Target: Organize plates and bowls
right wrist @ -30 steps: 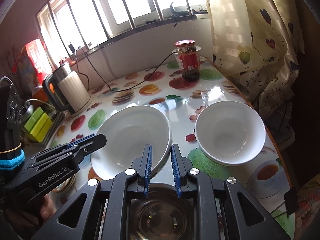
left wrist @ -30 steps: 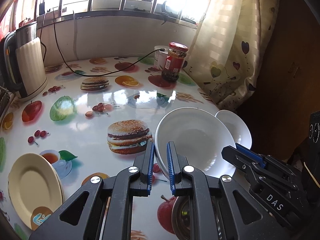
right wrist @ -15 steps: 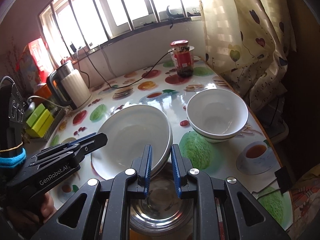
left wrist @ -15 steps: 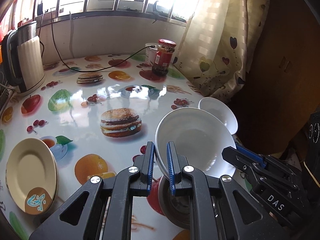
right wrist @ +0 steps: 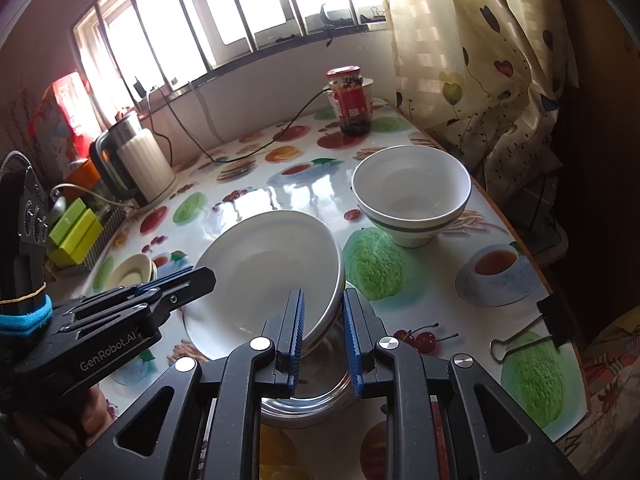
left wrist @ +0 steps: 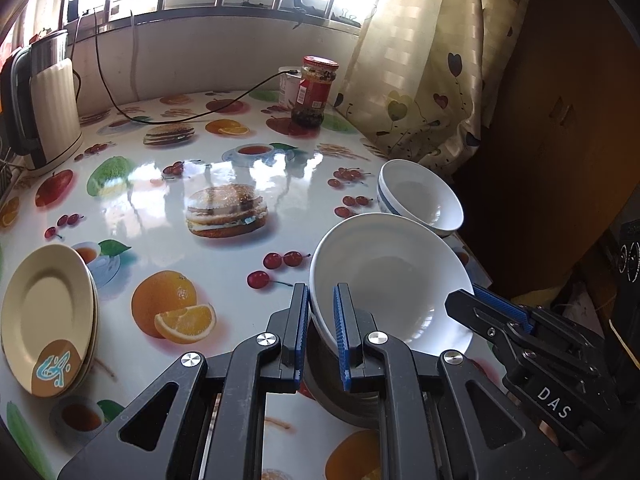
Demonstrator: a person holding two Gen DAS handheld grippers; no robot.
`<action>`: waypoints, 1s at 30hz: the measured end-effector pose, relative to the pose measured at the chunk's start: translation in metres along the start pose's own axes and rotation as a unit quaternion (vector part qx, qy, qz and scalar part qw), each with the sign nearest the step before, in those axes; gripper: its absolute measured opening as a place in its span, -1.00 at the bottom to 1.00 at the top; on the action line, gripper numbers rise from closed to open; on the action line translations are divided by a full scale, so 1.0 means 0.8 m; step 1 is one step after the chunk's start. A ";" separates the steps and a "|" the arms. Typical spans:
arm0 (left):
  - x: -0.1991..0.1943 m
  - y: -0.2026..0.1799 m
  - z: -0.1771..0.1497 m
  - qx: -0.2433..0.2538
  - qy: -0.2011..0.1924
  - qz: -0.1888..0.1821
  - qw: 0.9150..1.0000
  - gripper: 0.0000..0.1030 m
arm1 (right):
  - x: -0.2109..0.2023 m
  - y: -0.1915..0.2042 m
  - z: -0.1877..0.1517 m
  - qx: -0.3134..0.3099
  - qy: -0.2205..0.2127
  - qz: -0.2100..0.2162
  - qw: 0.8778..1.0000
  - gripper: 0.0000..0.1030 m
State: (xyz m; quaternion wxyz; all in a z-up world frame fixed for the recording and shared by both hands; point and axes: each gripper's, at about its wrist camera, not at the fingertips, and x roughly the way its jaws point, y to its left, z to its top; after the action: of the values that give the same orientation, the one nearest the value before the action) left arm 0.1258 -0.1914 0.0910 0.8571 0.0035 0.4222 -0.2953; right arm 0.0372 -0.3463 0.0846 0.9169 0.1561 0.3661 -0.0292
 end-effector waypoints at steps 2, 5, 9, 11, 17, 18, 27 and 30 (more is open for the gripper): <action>0.002 -0.001 -0.002 0.001 0.004 -0.001 1.000 -0.74 | -0.001 -0.002 -0.003 0.002 0.001 0.000 1.000 -0.63; 0.004 -0.002 -0.007 0.000 0.009 -0.003 1.000 -0.74 | -0.001 -0.004 -0.007 0.004 0.003 -0.001 1.000 -0.63; 0.008 -0.004 -0.013 0.001 0.015 -0.004 1.000 -0.74 | 0.000 -0.008 -0.013 0.008 0.006 -0.004 1.000 -0.63; 0.010 -0.004 -0.015 0.000 0.019 -0.003 1.000 -0.74 | 0.000 -0.009 -0.015 0.009 0.008 -0.003 1.000 -0.63; 0.013 -0.005 -0.023 -0.001 0.025 -0.004 1.000 -0.74 | 0.003 -0.013 -0.023 0.015 0.015 -0.002 1.000 -0.63; 0.013 -0.005 -0.023 0.000 0.026 -0.004 1.000 -0.74 | 0.003 -0.013 -0.024 0.015 0.016 -0.002 1.000 -0.63; 0.019 -0.002 -0.027 -0.005 0.035 0.003 0.999 -0.74 | 0.012 -0.013 -0.033 0.016 0.027 0.000 0.999 -0.63; 0.019 -0.002 -0.028 -0.004 0.036 0.003 0.999 -0.74 | 0.013 -0.014 -0.033 0.017 0.029 0.001 0.999 -0.62</action>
State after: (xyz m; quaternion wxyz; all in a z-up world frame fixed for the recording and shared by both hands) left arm 0.1161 -0.1945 0.0656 0.8422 0.0119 0.4543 -0.2901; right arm 0.0255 -0.3484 0.0563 0.9031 0.1725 0.3922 -0.0302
